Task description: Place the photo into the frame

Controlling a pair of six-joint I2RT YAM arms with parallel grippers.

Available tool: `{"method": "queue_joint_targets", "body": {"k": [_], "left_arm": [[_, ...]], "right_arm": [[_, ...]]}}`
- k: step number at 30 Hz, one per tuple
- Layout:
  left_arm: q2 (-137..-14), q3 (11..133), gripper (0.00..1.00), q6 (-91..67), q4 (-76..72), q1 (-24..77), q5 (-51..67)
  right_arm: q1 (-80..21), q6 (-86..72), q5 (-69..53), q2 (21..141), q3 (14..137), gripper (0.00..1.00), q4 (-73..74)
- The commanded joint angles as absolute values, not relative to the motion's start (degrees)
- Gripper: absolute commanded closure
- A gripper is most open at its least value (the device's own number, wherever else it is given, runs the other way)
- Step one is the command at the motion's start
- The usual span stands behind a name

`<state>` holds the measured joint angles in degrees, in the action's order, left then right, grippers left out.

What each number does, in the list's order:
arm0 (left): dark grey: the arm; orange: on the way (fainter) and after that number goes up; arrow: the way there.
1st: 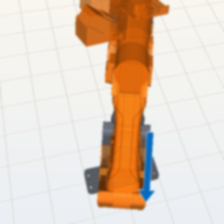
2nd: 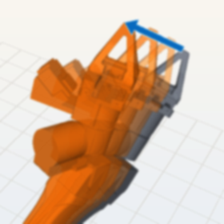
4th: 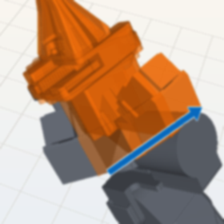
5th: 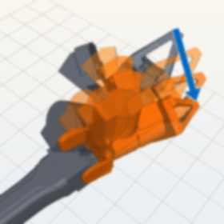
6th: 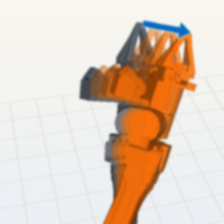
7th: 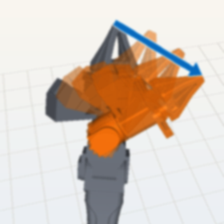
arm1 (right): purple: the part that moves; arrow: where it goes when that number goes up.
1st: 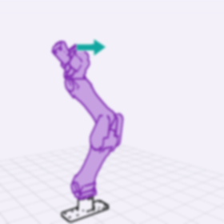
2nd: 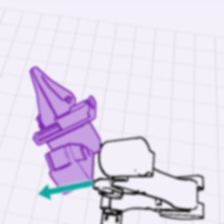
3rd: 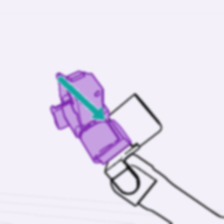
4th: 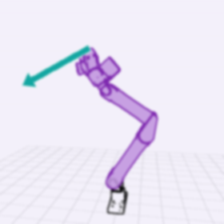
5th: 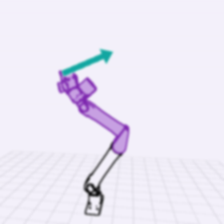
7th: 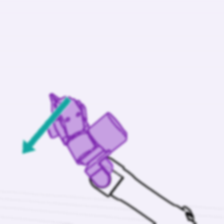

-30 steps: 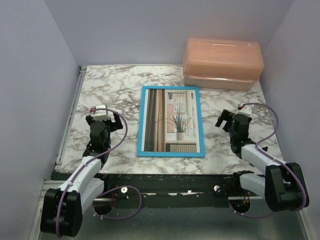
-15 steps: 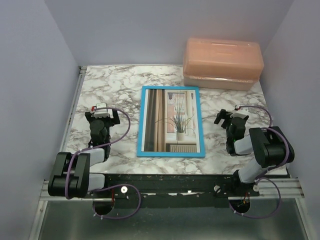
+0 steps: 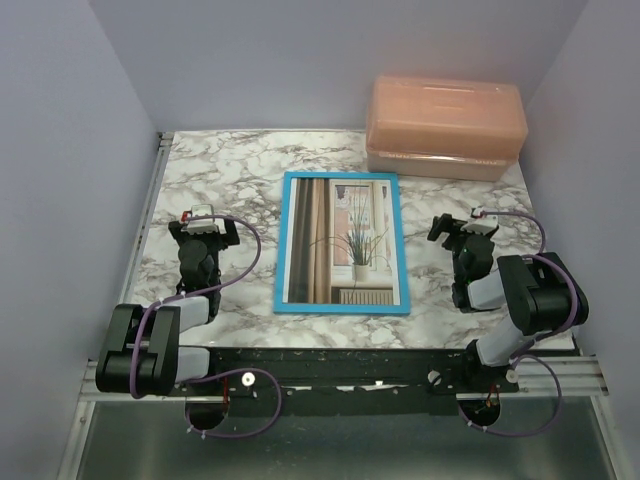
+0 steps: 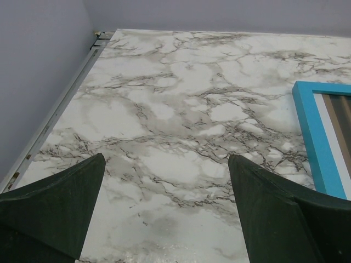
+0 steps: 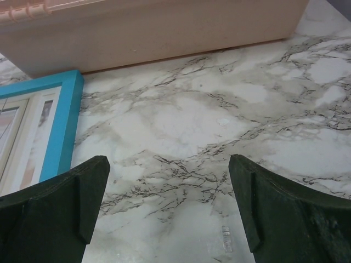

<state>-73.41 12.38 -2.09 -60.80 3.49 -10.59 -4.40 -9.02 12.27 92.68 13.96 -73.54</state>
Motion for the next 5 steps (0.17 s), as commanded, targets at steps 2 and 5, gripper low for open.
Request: {"method": "queue_joint_targets", "body": {"k": [2,5], "left_arm": [[-73.6,13.4,0.02,-1.8,-62.8,3.3,-9.3],[-73.4,12.9,0.02,-1.8,-63.5,3.4,-9.3]], "right_arm": [[-4.1,-8.0,11.6,93.2,13.3,0.00,-76.6],[-4.1,-8.1,11.6,93.3,13.3,0.00,-76.6]]}}
